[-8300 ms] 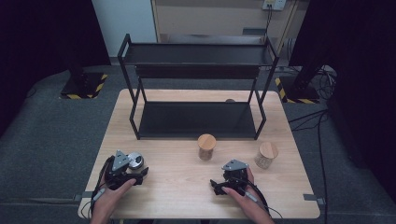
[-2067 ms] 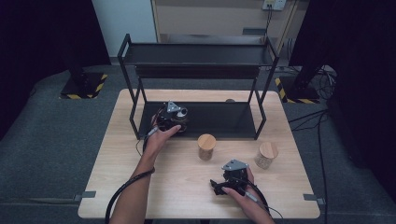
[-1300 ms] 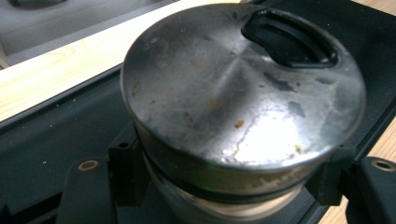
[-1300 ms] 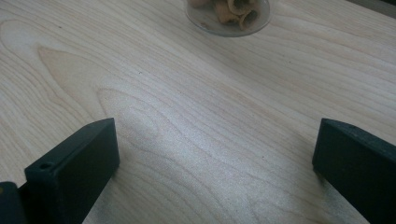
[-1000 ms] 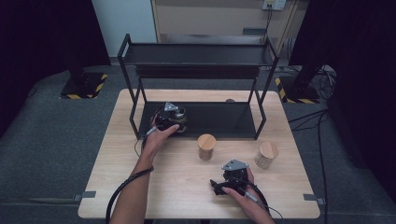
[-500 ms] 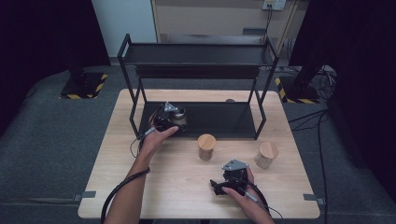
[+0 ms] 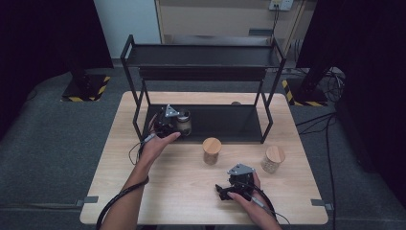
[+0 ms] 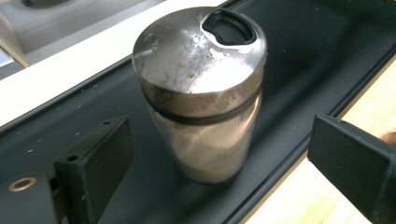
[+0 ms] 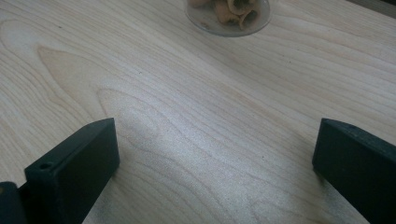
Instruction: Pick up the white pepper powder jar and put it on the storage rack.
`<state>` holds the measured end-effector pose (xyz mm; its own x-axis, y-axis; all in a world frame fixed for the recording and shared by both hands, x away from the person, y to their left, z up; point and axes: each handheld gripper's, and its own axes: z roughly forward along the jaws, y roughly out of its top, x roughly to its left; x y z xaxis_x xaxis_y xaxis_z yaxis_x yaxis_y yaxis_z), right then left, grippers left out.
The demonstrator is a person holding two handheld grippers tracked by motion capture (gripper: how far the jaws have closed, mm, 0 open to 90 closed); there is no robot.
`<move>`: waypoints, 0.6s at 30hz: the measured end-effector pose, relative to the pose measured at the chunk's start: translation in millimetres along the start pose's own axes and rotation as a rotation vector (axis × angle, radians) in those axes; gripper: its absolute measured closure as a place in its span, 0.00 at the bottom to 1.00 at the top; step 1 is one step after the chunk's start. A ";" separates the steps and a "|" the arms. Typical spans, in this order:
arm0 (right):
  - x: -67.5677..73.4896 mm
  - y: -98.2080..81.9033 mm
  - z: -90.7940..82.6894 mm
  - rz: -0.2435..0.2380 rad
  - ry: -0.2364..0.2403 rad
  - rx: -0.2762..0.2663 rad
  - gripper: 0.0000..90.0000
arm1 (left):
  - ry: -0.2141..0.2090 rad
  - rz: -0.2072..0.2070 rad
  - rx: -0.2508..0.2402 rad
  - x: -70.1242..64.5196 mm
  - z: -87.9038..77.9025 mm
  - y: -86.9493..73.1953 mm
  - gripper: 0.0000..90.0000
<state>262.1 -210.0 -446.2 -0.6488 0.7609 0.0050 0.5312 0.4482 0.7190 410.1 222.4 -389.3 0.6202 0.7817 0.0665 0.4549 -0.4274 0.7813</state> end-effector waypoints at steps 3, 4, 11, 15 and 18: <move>0.1 0.1 0.0 0.001 0.000 0.000 0.01 | 0.010 -0.012 -0.002 -1.6 -5.5 -3.4 0.06; 0.0 0.1 0.0 0.001 0.000 0.001 0.01 | 0.009 -0.016 -0.005 -1.7 -7.8 -4.9 0.06; 0.1 0.1 0.0 0.001 0.000 0.001 0.01 | 0.008 -0.007 -0.003 -6.2 -23.7 -11.0 0.06; 0.1 0.1 0.0 0.001 0.000 0.000 0.01 | 0.005 -0.010 -0.010 -9.5 -32.7 -15.4 0.06; 0.0 0.1 0.0 0.001 0.000 0.001 0.01 | 0.005 -0.013 -0.012 -11.9 -38.9 -19.0 0.06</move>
<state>262.1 -210.0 -446.1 -0.6485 0.7612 0.0056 0.5320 0.4480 0.7186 369.2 238.9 -380.8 0.6108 0.7896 0.0590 0.4555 -0.4113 0.7895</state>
